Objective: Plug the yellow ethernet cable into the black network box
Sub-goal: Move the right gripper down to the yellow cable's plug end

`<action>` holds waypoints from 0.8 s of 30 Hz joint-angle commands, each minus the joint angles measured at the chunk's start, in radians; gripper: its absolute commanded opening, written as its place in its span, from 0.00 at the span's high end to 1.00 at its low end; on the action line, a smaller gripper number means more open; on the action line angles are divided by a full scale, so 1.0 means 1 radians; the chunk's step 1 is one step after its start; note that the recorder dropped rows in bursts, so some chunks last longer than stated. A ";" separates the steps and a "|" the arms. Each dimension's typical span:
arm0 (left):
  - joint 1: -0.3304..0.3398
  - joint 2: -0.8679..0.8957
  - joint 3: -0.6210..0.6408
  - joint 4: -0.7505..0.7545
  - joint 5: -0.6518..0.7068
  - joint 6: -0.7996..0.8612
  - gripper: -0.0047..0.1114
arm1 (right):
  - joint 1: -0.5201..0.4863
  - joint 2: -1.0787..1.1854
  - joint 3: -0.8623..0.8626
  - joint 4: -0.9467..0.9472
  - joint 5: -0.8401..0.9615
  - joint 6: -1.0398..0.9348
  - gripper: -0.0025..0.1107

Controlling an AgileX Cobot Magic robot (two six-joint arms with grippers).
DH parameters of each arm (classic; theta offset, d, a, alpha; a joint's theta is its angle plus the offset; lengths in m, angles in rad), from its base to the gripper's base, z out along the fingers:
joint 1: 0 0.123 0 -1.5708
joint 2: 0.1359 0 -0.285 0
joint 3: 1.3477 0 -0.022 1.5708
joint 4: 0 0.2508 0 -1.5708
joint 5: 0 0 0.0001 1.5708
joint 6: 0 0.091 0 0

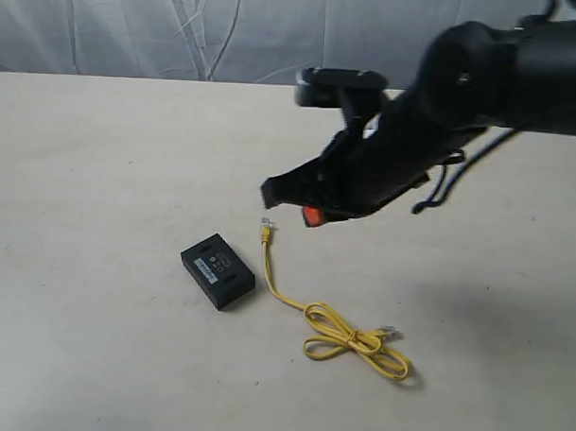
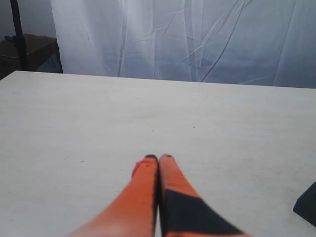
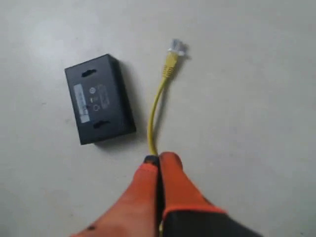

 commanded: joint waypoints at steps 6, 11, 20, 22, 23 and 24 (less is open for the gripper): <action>0.006 -0.005 0.004 0.000 -0.013 0.000 0.96 | 0.106 0.334 -0.374 -0.329 0.251 0.338 0.99; 0.006 -0.005 0.004 0.000 -0.013 0.000 0.96 | 0.106 0.385 -0.409 -0.329 0.242 0.413 0.98; 0.006 -0.005 0.004 0.000 -0.013 0.000 0.96 | 0.143 0.418 -0.409 -0.317 0.195 0.490 0.67; 0.006 -0.005 0.004 0.000 -0.013 0.000 0.96 | 0.150 0.429 -0.409 -0.337 0.188 0.532 0.67; 0.006 -0.005 0.004 0.000 -0.013 0.000 0.96 | 0.155 0.440 -0.409 -0.341 0.186 0.543 0.67; 0.006 -0.005 0.004 0.000 -0.013 0.000 0.96 | 0.156 0.446 -0.409 -0.344 0.182 0.548 0.67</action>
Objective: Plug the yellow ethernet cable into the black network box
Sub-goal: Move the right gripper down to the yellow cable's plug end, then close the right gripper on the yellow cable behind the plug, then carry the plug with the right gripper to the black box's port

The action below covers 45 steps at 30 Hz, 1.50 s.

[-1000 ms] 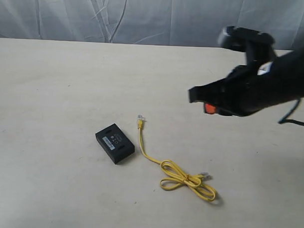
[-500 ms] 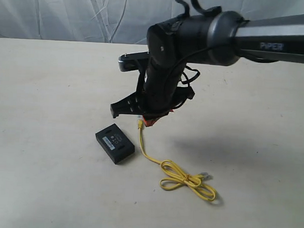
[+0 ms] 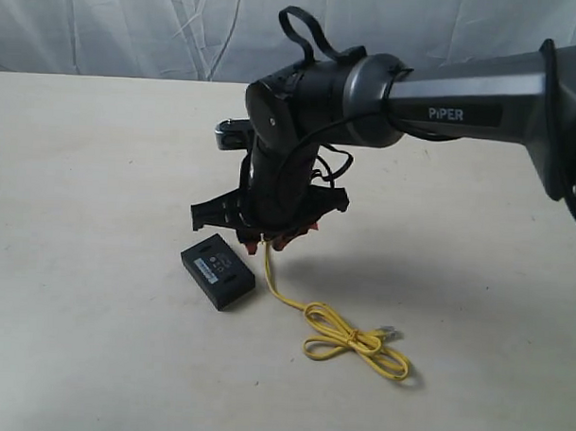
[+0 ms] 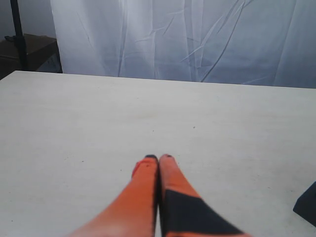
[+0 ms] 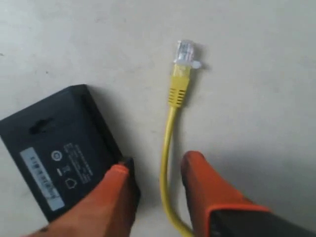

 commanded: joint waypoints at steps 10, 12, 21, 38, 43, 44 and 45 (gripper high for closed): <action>0.006 -0.005 0.004 0.000 -0.013 0.000 0.96 | 0.019 0.058 -0.006 -0.134 -0.042 0.168 0.67; 0.006 -0.005 0.004 0.000 -0.013 0.000 0.96 | 0.019 0.060 -0.006 -0.134 -0.044 0.168 0.67; 0.006 -0.005 0.004 0.000 -0.013 0.000 0.96 | 0.019 0.073 -0.006 -0.131 -0.058 0.168 0.67; 0.006 -0.005 0.004 0.000 -0.013 0.000 0.96 | 0.003 -0.010 -0.006 -0.131 0.055 -0.001 0.98; 0.006 -0.005 0.004 0.000 -0.013 0.000 0.96 | -0.040 -0.065 0.011 -0.098 0.110 -0.266 0.98; 0.006 -0.005 0.004 0.000 -0.013 0.000 0.96 | -0.040 -0.073 0.022 -0.087 0.110 -0.317 0.98; 0.006 -0.005 0.004 0.000 -0.013 0.000 0.96 | -0.040 -0.081 0.045 -0.078 0.110 -0.384 0.98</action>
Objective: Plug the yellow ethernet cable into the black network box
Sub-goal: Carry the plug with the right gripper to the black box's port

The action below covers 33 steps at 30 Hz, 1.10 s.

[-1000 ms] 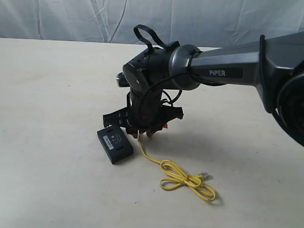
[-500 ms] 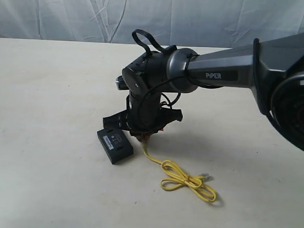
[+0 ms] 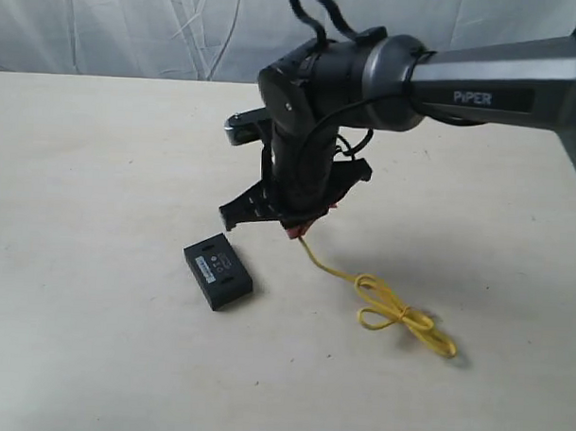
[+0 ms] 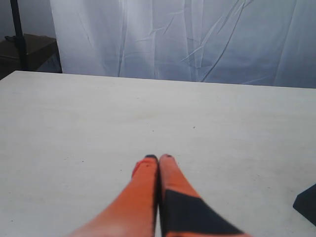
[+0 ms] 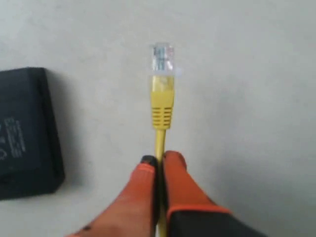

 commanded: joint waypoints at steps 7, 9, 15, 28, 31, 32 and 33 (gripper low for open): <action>0.006 -0.005 0.004 0.000 -0.013 0.000 0.96 | 0.014 -0.037 0.184 0.033 -0.054 -0.352 0.98; 0.006 -0.005 0.004 0.000 -0.013 0.000 0.96 | 0.027 -0.037 0.213 0.039 -0.088 -0.402 0.98; 0.006 -0.005 0.004 0.000 -0.013 0.000 0.96 | 0.074 -0.037 0.232 0.044 -0.149 -0.493 0.98; 0.006 -0.005 0.004 0.000 -0.013 0.000 0.96 | 0.086 -0.037 0.232 0.185 -0.170 -0.623 0.98; 0.006 -0.005 0.004 0.000 -0.013 0.000 0.96 | 0.084 -0.037 0.232 0.184 -0.137 -0.623 0.98; 0.006 -0.005 0.004 0.000 -0.013 0.000 0.96 | 0.084 -0.037 0.232 0.180 -0.125 -0.623 0.98; 0.006 -0.005 0.004 0.000 -0.013 0.000 0.96 | 0.084 -0.039 0.232 0.171 -0.113 -0.623 0.98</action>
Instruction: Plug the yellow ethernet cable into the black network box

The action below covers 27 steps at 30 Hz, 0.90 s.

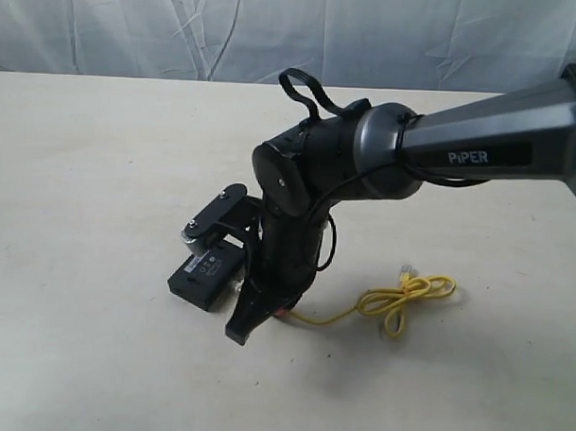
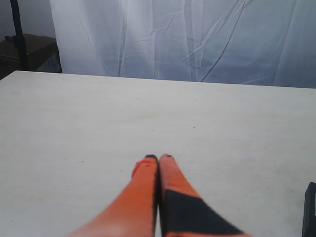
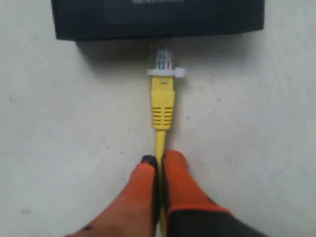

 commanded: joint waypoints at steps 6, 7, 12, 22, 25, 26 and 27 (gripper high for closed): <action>0.006 -0.005 0.004 0.041 -0.013 0.000 0.96 | -0.002 -0.103 0.093 -0.065 -0.032 -0.004 0.98; 0.006 -0.005 0.004 0.045 -0.013 0.000 0.96 | -0.002 -0.124 0.127 -0.068 -0.074 -0.004 0.98; 0.006 -0.005 0.004 0.054 -0.013 0.000 0.96 | -0.002 -0.187 0.244 -0.093 -0.190 -0.004 0.98; 0.006 -0.005 0.004 0.014 -0.450 0.000 0.96 | -0.002 -0.190 0.259 -0.093 -0.259 -0.004 0.98; 0.006 -0.005 0.004 0.014 -0.512 0.000 0.96 | -0.002 -0.190 0.259 -0.093 -0.256 -0.004 0.98; 0.006 -0.005 0.004 0.014 -0.529 0.000 0.96 | -0.002 -0.190 0.259 -0.093 -0.256 -0.004 0.98; 0.006 -0.005 0.004 0.014 -0.547 0.000 0.96 | -0.002 -0.190 0.259 -0.093 -0.256 -0.004 0.98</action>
